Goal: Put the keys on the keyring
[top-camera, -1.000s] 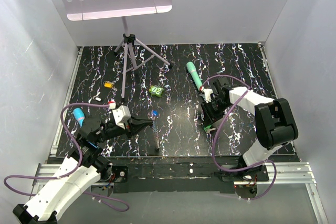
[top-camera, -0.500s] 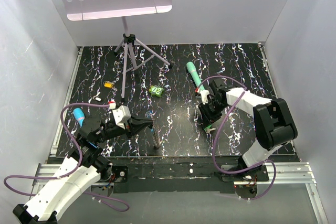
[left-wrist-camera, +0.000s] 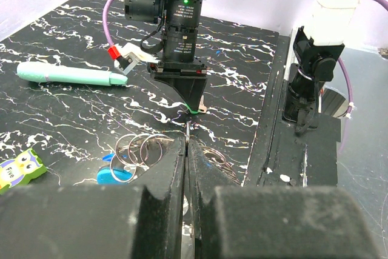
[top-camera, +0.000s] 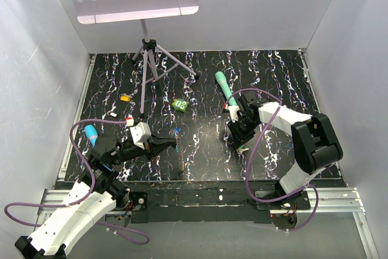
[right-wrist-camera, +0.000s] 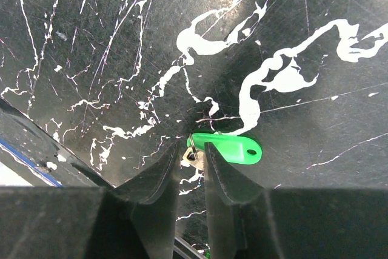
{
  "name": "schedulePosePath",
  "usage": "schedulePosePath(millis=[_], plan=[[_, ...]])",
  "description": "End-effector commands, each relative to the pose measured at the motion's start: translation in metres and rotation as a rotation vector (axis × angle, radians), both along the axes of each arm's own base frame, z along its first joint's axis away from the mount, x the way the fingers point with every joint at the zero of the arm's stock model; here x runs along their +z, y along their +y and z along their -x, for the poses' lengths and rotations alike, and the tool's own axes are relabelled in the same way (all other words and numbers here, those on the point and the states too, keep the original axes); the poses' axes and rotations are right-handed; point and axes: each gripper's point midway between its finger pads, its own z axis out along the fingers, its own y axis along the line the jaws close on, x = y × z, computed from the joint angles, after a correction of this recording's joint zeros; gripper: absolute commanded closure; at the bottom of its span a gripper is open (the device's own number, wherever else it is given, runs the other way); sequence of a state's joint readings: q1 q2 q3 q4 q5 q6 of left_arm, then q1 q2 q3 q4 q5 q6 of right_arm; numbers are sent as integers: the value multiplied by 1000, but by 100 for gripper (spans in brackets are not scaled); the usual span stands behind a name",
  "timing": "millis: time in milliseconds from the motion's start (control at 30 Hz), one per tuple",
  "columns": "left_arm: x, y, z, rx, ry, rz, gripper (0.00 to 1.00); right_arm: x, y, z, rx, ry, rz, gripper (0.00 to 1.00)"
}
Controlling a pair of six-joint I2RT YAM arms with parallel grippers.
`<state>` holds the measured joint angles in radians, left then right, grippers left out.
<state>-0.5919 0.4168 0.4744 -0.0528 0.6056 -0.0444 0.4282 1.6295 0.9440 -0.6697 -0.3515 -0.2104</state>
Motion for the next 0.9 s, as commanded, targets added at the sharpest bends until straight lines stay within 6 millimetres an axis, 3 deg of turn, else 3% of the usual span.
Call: schedulePosePath(millis=[0, 433, 867], plan=[[18, 3, -1, 15, -56, 30, 100, 2, 1, 1, 19, -20, 9, 73], [18, 4, -1, 18, -58, 29, 100, 0, 1, 5, 42, -15, 22, 79], [18, 4, -1, 25, -58, 28, 100, 3, 0, 4, 59, -32, 22, 78]])
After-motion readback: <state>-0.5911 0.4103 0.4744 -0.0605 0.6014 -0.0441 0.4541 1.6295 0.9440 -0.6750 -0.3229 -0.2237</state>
